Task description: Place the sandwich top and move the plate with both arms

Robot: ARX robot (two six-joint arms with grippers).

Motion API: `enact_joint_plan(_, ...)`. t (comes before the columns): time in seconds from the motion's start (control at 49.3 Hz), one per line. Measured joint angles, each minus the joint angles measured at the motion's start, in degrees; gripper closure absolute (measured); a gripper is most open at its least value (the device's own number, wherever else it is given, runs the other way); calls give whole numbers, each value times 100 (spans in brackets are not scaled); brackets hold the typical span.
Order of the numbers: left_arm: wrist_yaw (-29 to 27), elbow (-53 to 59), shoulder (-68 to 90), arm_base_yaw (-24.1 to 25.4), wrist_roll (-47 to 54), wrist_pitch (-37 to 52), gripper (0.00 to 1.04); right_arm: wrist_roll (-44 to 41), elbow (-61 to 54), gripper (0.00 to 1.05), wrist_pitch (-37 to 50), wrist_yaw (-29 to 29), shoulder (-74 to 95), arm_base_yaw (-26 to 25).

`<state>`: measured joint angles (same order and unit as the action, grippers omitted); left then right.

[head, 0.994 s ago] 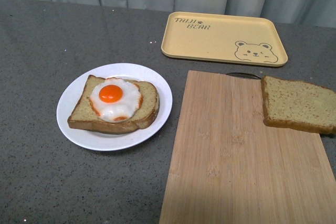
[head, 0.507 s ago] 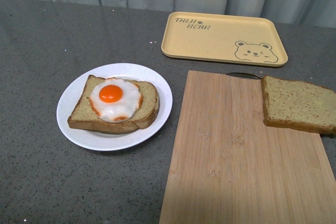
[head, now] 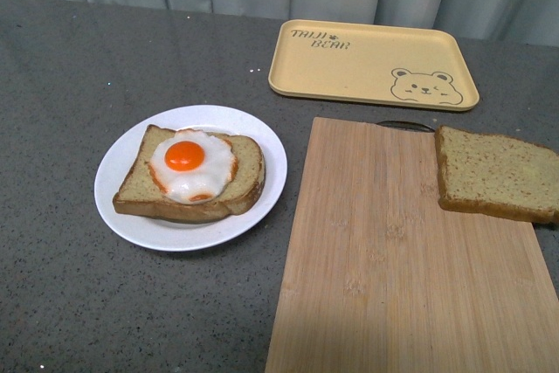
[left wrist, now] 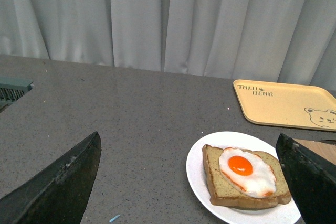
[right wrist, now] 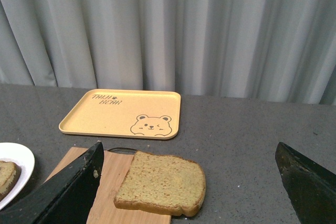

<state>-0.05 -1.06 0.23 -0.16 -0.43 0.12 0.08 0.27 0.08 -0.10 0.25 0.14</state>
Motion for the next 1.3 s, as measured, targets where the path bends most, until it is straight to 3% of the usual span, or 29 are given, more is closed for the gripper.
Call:
enact_joint_plan(0.142, 0, 0, 0, 0, 0, 0, 7, 2, -2, 9, 0, 0, 0, 0)
enact_joint_plan(0.182, 2, 0, 0, 0, 0, 0, 7, 37, 122, 9, -240, 848, 273, 271)
enact_joint_plan(0.223, -15, 0, 0, 0, 0, 0, 7, 46, 260, 9, -116, 2133, 962, 459)
enact_joint_plan(0.264, 9, 0, -7, 2, 0, -2, 7, 24, 310, 9, 295, 2514, 1692, 313)
enact_joint_plan(0.304, 4, 0, -4, 2, 0, -4, 7, 33, 343, 9, 706, 2339, 2273, 66)
enact_joint_plan(0.426, 7, 0, -4, 2, 0, -4, 7, 50, 691, 9, 2175, 964, 4505, -905)
enact_joint_plan(0.527, 2, 0, -4, 2, 0, -4, 7, 144, 1128, 9, 2555, 216, 6004, -1338)
enact_joint_plan(0.912, 4, 0, -4, 2, 0, -4, 7, 487, 2889, 9, 1766, -1878, 9307, -1762)
enact_joint_plan(1.298, 4, 0, -4, 2, 0, -4, 7, 518, 4446, 9, 933, -2514, 11086, -1716)
